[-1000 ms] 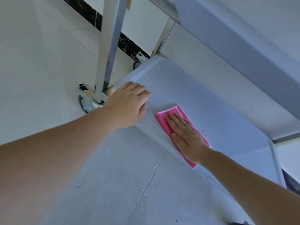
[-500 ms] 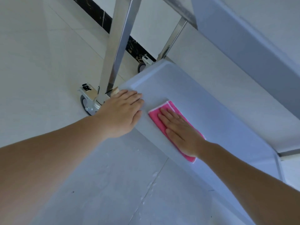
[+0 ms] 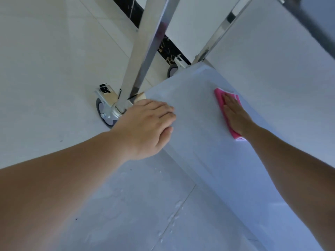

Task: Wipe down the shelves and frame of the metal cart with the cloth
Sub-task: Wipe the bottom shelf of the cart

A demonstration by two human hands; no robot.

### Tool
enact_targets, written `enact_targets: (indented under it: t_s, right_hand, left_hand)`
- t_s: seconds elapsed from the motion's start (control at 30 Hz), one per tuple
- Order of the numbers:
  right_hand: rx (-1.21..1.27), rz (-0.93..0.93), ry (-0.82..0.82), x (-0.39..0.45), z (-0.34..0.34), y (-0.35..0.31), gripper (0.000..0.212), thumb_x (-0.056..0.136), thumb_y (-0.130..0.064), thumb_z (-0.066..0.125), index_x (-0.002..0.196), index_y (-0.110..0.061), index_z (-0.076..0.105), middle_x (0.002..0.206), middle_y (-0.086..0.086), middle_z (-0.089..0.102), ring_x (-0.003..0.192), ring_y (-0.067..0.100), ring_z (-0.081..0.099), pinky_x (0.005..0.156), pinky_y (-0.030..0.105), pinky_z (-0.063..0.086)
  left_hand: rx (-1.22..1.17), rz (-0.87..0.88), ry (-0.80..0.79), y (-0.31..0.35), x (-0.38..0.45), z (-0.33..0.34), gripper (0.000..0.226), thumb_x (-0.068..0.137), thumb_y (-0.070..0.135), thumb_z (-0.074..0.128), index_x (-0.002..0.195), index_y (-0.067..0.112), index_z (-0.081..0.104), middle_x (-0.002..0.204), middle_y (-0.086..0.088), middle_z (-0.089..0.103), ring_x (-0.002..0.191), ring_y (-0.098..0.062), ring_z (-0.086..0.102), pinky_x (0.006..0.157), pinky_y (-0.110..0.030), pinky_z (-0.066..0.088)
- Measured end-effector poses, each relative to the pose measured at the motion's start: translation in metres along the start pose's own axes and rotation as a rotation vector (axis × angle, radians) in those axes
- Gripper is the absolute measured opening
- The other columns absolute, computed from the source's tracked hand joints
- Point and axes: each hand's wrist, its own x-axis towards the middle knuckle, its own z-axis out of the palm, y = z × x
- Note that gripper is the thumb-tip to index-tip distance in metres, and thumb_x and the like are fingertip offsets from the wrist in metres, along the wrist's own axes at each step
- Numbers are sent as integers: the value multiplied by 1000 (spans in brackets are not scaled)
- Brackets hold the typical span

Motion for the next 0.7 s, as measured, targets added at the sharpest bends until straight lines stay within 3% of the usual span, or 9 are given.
enact_targets:
  t_s: [0.1,0.23,0.37,0.53,0.7]
  right_hand:
    - [-23,17,-1,27,-2,8,49,102,-24,19,150,-22,10,158,-1,5,144,12,-1,113,24,-10]
    - [-49,110,5,56,-1,10,51,100,-27,14,150,-18,7,158,2,5,145,18,1,118,39,2]
    - [-124,152,-14,73,2,11,52,99,-25,11,149,-15,3,158,3,2,145,19,-2,118,43,5]
    - [-49,100,-5,63,2,-2,51,100,-29,13,149,-17,7,158,1,1,145,17,-3,118,37,-3]
    - [-92,-119,30,24,10,-50,51,100,-34,12,149,-21,4,158,-1,0,135,3,-11,110,27,-13]
  left_hand:
    - [1,-8,8,0,0,1,43,90,31,32,113,11,62,124,-5,62,117,-24,54,100,-37,35]
    - [-11,-13,5,0,0,1,42,90,31,32,112,11,62,124,-5,62,117,-23,55,100,-35,32]
    - [-5,-20,-17,0,1,0,43,90,30,32,112,10,62,125,-4,61,118,-23,54,100,-36,34]
    - [8,-26,-39,2,0,-2,43,90,31,30,112,11,62,125,-4,61,118,-22,54,98,-33,30]
    - [21,-32,-55,3,1,-5,43,90,31,29,110,11,63,122,-3,63,114,-22,56,97,-34,32]
